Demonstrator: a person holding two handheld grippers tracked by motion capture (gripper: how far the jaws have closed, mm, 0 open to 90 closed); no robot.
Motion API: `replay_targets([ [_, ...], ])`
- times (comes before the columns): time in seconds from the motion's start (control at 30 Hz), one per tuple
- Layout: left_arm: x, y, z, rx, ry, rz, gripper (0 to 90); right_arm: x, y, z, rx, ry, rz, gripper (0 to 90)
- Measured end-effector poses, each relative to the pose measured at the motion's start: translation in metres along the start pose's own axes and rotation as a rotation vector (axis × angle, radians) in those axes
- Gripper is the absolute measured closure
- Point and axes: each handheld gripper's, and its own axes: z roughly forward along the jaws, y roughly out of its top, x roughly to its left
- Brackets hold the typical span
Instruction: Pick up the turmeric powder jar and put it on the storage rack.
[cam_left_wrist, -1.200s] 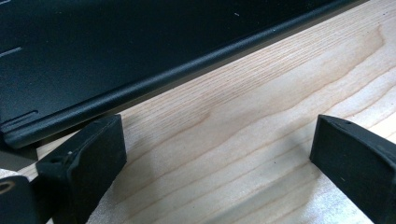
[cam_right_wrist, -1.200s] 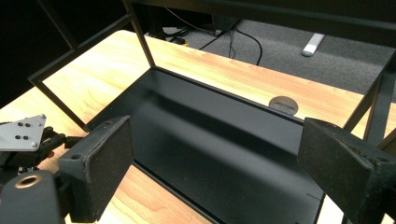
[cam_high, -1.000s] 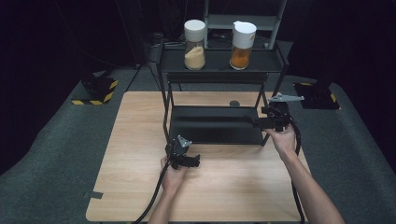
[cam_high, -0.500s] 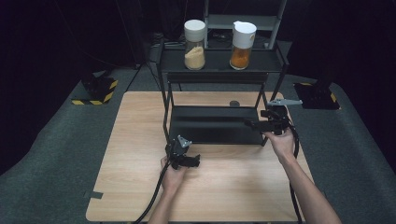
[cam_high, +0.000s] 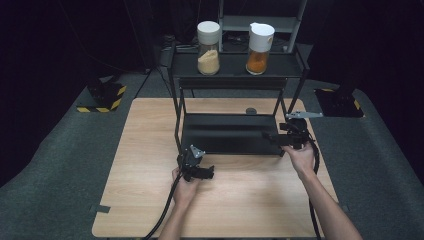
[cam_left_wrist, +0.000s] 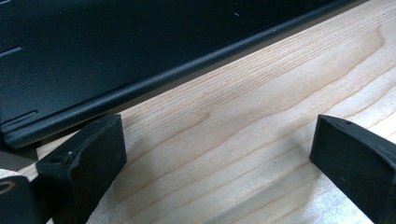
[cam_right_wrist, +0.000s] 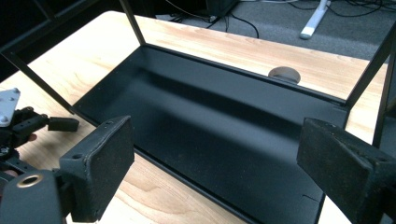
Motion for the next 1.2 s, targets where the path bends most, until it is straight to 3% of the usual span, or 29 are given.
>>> replay_targets([
  [1.2,0.000,0.000,0.000,0.000,0.000,0.001,3.4,0.008,-0.043,0.031,0.069,-0.027,-0.007,10.6],
])
